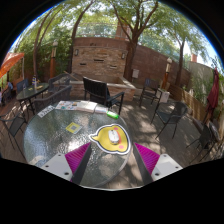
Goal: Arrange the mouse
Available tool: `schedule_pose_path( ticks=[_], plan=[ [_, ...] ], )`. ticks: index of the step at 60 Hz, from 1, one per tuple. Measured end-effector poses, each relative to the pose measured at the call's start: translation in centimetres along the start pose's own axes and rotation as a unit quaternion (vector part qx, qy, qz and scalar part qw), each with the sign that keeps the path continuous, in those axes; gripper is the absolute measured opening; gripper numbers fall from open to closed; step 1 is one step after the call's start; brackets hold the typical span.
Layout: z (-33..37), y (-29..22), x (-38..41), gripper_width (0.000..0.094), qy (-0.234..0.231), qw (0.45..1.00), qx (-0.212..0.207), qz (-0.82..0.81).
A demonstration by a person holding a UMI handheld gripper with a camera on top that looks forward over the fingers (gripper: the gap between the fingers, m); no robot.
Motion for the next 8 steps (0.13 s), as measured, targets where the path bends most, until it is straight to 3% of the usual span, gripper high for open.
schedule_pose_path(
  ticks=[8],
  plan=[
    [1.01,0.24,0.64,0.0851,-0.002,1.0,-0.001,-0.004]
  ],
)
Point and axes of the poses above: the point between the fingertips, and its own axes, seen from behind it with the camera up: x to the left, y down, z backward, against the way the camera looks, the point moved 1 cm from there along z, backward, against the way the camera looks, and after that the axes turned 9 degrees about -y, right-handed, at the moved point
